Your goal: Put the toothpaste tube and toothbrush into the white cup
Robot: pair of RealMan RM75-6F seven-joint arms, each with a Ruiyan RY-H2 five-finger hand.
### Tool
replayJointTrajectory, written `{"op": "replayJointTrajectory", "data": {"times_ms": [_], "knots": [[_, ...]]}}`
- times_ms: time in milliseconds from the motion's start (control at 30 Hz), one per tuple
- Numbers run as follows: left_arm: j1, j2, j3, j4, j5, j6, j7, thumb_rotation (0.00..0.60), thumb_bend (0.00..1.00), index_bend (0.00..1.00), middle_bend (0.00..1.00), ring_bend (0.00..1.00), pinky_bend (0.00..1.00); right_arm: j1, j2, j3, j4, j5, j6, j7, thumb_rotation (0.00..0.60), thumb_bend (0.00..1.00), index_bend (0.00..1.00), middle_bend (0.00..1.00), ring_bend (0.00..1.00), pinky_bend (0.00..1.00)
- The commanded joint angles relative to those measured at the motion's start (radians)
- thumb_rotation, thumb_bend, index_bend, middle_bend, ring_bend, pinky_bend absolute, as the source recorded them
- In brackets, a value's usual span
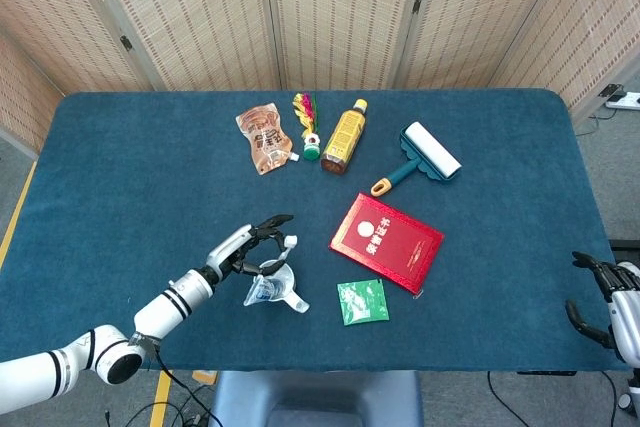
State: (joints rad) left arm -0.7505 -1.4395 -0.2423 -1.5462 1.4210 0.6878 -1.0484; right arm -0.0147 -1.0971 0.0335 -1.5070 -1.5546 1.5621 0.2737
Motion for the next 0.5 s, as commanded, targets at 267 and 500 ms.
{"op": "replayJointTrajectory", "data": {"times_ms": [267, 500], "knots": [[-0.020, 0.014, 0.009, -0.003, 0.019, 0.035, -0.026, 0.600, 0.42, 0.13, 0.04, 0.00, 0.14, 0.002, 0.001, 0.001, -0.004, -0.006, 0.005, -0.001, 0.600, 0.31, 0.17, 0.28, 0.24, 0.24], [-0.036, 0.053, -0.015, -0.018, -0.006, 0.049, -0.005, 0.600, 0.42, 0.08, 0.04, 0.00, 0.14, -0.002, 0.003, 0.001, -0.001, -0.006, 0.012, 0.004, 0.600, 0.31, 0.17, 0.28, 0.24, 0.24]]}}
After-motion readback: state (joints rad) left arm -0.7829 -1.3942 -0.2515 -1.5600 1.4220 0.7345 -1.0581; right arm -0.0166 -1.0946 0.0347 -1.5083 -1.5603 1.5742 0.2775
